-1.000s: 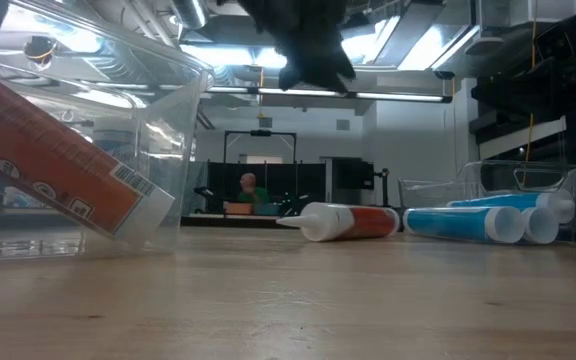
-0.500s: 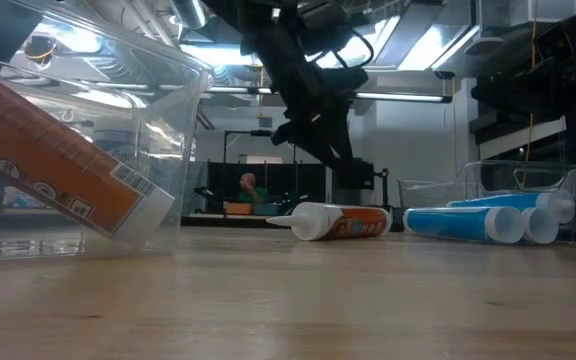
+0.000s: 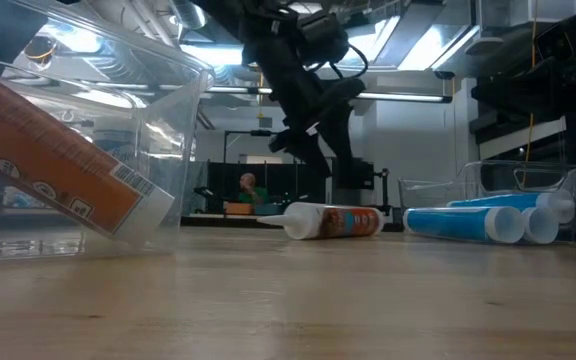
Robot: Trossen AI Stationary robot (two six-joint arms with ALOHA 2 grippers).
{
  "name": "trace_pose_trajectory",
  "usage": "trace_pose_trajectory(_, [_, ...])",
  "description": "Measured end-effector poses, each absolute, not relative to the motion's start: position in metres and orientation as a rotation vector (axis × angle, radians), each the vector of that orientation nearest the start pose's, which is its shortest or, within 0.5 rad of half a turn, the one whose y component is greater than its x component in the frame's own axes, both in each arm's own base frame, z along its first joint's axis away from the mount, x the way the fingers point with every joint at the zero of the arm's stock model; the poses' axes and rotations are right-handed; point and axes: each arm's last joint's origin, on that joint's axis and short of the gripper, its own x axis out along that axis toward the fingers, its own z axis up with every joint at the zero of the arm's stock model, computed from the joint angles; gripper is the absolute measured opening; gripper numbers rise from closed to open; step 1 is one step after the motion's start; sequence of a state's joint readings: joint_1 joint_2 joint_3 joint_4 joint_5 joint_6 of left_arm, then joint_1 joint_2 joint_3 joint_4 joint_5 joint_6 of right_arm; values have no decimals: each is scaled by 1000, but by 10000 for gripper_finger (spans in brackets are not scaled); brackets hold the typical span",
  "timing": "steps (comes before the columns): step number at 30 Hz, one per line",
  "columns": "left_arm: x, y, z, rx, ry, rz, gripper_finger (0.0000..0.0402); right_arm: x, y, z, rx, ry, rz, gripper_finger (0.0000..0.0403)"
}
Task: Pick & place silicon tubes, Sealant and Lysol wipes
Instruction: Put the orange sealant into the transparent container
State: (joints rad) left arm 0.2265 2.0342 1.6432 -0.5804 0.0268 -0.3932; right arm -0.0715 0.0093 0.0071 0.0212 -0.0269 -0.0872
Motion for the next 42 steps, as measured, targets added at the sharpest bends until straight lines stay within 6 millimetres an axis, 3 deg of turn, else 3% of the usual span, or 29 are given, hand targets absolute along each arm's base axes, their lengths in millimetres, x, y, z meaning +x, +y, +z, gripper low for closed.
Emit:
trace_pose_trajectory(5, [430,105,220,-487,919,402,284,98,-6,167,-88,-17,-45,25])
trace_pose_trajectory(12, [436,109,193,-474,985,418,328,98,-6,167,-88,-18,-45,25])
trace_pose_trajectory(19, [436,110,190,-383,988,459,331,98,-6,167,-88,-17,-45,25])
trace_pose_trajectory(42, [435,111,185,-353,1018,475,331,98,-6,167,-88,-17,-45,25])
